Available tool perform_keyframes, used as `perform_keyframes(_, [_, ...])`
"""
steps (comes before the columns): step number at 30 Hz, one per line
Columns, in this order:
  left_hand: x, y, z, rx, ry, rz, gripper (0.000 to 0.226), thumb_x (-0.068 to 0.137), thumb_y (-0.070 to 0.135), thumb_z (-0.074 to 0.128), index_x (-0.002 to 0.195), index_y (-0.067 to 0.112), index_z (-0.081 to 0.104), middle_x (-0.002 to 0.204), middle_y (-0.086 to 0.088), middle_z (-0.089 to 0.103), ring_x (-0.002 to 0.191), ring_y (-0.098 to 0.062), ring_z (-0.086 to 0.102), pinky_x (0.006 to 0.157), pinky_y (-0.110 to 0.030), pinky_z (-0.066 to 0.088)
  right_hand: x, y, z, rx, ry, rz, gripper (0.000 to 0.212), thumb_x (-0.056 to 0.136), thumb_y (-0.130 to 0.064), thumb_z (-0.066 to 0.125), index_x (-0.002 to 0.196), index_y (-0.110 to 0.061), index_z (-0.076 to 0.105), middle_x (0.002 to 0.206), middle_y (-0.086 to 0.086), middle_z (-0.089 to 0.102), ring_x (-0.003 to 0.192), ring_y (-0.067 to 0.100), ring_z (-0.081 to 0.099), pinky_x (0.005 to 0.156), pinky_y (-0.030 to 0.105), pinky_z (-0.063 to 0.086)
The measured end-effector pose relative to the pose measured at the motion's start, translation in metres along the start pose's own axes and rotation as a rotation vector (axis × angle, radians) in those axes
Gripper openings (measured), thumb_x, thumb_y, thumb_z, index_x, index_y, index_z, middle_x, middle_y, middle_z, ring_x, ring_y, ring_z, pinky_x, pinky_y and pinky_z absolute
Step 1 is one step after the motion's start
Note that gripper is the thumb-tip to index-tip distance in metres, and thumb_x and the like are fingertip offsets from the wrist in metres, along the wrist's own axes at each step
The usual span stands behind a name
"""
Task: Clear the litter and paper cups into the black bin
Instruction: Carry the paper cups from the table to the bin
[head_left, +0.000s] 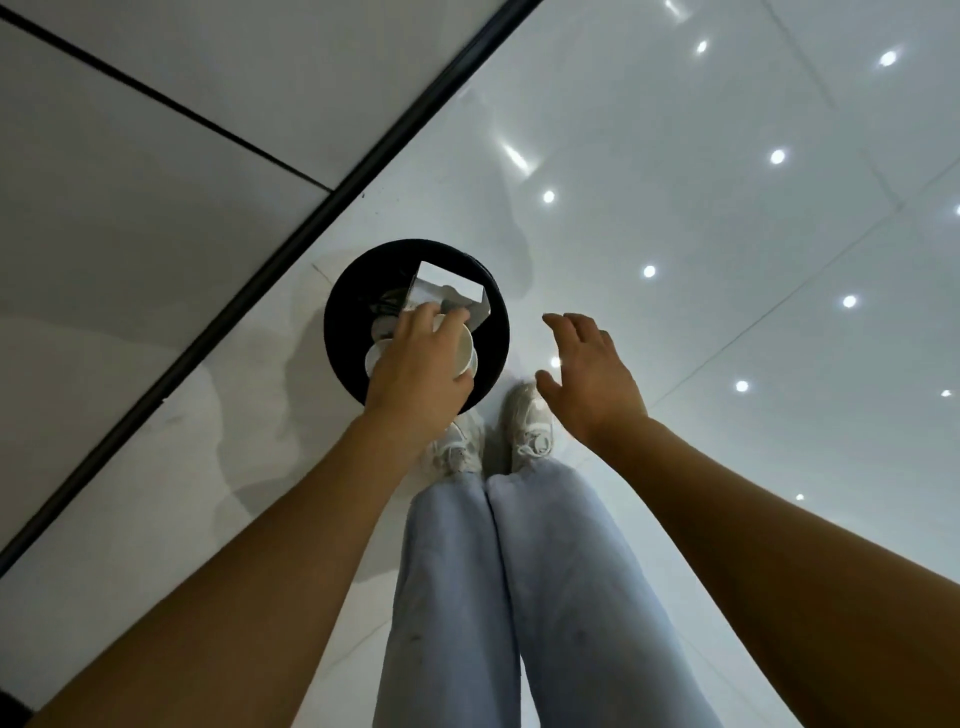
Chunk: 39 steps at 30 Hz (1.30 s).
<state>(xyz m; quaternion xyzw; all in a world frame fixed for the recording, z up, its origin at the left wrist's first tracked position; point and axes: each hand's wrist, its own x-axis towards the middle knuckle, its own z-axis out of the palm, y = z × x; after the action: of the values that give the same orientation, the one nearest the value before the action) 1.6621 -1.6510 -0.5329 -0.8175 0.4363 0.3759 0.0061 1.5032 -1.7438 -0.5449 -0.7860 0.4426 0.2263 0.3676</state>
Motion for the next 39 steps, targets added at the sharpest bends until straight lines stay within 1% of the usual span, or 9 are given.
perform_keyframes(5, [0.012, -0.006, 0.030, 0.219, -0.027, 0.047, 0.062, 0.083, 0.023, 0.066, 0.138, 0.021, 0.038, 0.140, -0.007, 0.037, 0.130, -0.028, 0.029, 0.095, -0.042, 0.045, 0.006, 0.020, -0.003, 0.031, 0.042, 0.001, 0.060, 0.093, -0.022, 0.056, 0.147, -0.019, 0.029, 0.153, 0.006, 0.028, 0.134, 0.026, 0.034, 0.095, 0.040, 0.046])
perform_keyframes(9, [0.020, -0.011, 0.048, 0.327, -0.117, 0.076, 0.061, 0.085, 0.025, 0.065, 0.138, 0.021, 0.037, 0.141, -0.007, 0.035, 0.131, -0.026, 0.032, 0.097, -0.040, 0.041, 0.007, 0.032, 0.002, 0.056, 0.056, 0.019, 0.060, 0.093, -0.022, 0.056, 0.147, -0.019, 0.029, 0.153, 0.006, 0.028, 0.134, 0.026, 0.034, 0.096, 0.040, 0.046])
perform_keyframes(14, [0.018, -0.015, 0.043, 0.281, -0.171, 0.048, 0.068, 0.084, 0.025, 0.067, 0.143, 0.018, 0.033, 0.149, -0.009, 0.027, 0.137, -0.030, 0.026, 0.105, -0.046, 0.037, -0.002, 0.036, 0.002, 0.065, 0.031, 0.030, 0.060, 0.094, -0.022, 0.055, 0.148, -0.018, 0.027, 0.154, 0.007, 0.026, 0.135, 0.028, 0.033, 0.100, 0.041, 0.045])
perform_keyframes(18, [-0.010, 0.001, 0.009, 0.271, -0.133, 0.112, 0.063, 0.087, 0.026, 0.063, 0.142, 0.015, 0.035, 0.146, -0.009, 0.033, 0.136, -0.028, 0.029, 0.107, -0.043, 0.036, -0.031, 0.024, -0.012, 0.083, 0.010, 0.088, 0.060, 0.094, -0.020, 0.054, 0.148, -0.017, 0.027, 0.155, 0.008, 0.024, 0.136, 0.029, 0.032, 0.102, 0.041, 0.043])
perform_keyframes(22, [-0.056, 0.041, -0.041, 0.314, -0.111, 0.193, 0.057, 0.089, 0.026, 0.057, 0.141, 0.016, 0.036, 0.146, -0.006, 0.035, 0.135, -0.023, 0.029, 0.109, -0.035, 0.033, -0.087, 0.000, -0.047, 0.125, 0.019, 0.125, 0.059, 0.093, -0.020, 0.053, 0.147, -0.017, 0.028, 0.153, 0.008, 0.027, 0.132, 0.029, 0.034, 0.100, 0.040, 0.042])
perform_keyframes(27, [-0.127, 0.108, -0.111, 0.402, -0.085, 0.304, 0.052, 0.094, 0.028, 0.047, 0.143, 0.018, 0.032, 0.149, -0.005, 0.031, 0.138, -0.020, 0.027, 0.113, -0.032, 0.026, -0.179, -0.027, -0.110, 0.092, 0.088, 0.195, 0.055, 0.094, -0.024, 0.050, 0.146, -0.019, 0.030, 0.149, 0.006, 0.032, 0.130, 0.028, 0.037, 0.098, 0.036, 0.041])
perform_keyframes(29, [-0.148, 0.130, -0.132, 0.456, -0.094, 0.344, 0.051, 0.094, 0.028, 0.043, 0.143, 0.018, 0.030, 0.148, -0.005, 0.030, 0.138, -0.021, 0.026, 0.114, -0.033, 0.024, -0.210, -0.034, -0.129, 0.084, 0.119, 0.226, 0.055, 0.094, -0.026, 0.050, 0.145, -0.020, 0.030, 0.148, 0.006, 0.034, 0.129, 0.028, 0.038, 0.097, 0.036, 0.040])
perform_keyframes(34, [-0.215, 0.187, -0.181, 0.634, -0.069, 0.560, 0.054, 0.095, 0.028, 0.041, 0.145, 0.017, 0.025, 0.146, -0.008, 0.032, 0.138, -0.024, 0.026, 0.116, -0.039, 0.021, -0.309, -0.044, -0.169, 0.120, 0.250, 0.324, 0.055, 0.094, -0.026, 0.050, 0.145, -0.021, 0.030, 0.146, 0.005, 0.037, 0.128, 0.027, 0.039, 0.096, 0.035, 0.041])
perform_keyframes(39, [-0.271, 0.249, -0.202, 0.652, -0.087, 0.699, 0.053, 0.096, 0.026, 0.039, 0.147, 0.017, 0.024, 0.147, -0.008, 0.032, 0.139, -0.024, 0.024, 0.119, -0.038, 0.012, -0.395, -0.032, -0.187, 0.212, 0.355, 0.463, 0.055, 0.095, -0.028, 0.050, 0.146, -0.020, 0.030, 0.148, 0.005, 0.036, 0.130, 0.027, 0.039, 0.100, 0.036, 0.042])
